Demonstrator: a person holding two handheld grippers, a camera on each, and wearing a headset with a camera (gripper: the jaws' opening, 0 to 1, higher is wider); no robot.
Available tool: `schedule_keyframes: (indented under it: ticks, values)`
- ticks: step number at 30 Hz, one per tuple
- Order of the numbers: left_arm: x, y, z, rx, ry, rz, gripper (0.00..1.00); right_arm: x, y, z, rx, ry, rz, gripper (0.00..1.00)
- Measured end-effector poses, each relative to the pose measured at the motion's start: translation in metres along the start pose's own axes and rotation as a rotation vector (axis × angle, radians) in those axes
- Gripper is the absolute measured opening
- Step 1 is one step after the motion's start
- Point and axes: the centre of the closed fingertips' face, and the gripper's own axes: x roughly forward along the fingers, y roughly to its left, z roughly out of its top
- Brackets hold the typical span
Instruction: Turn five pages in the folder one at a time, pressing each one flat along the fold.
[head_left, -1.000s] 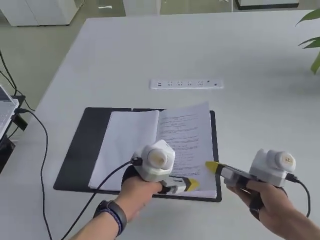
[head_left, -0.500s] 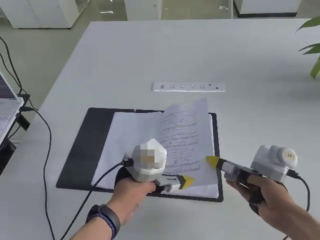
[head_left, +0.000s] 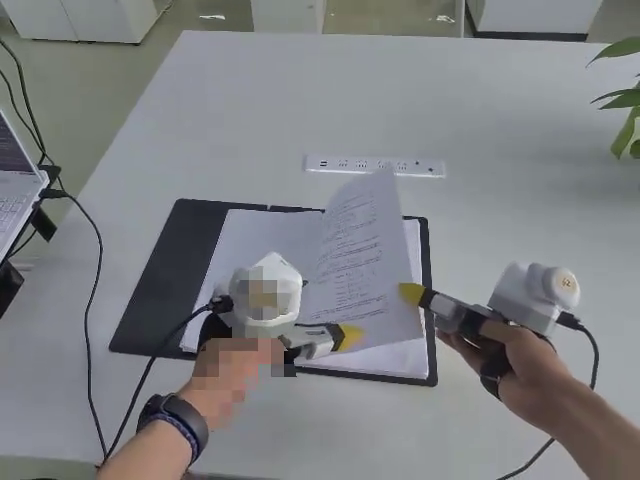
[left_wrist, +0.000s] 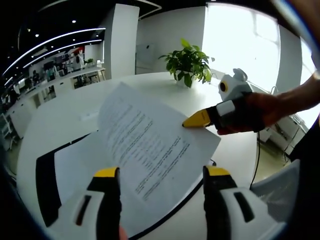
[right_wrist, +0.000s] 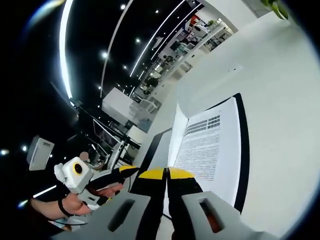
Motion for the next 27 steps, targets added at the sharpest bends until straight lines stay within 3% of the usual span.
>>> schedule_keyframes:
  ticks: [8, 15, 27]
  values:
    - [-0.012, 0.001, -0.005, -0.007, -0.012, 0.023, 0.68, 0.010, 0.020, 0.006, 0.049, -0.023, 0.037, 0.00]
    - [-0.018, -0.003, -0.002, -0.004, -0.027, 0.030, 0.68, 0.026, 0.042, 0.010, 0.030, -0.012, 0.076, 0.00]
    - [-0.046, 0.018, 0.005, -0.036, -0.082, 0.090, 0.71, 0.060, 0.073, 0.007, 0.027, 0.026, 0.146, 0.00]
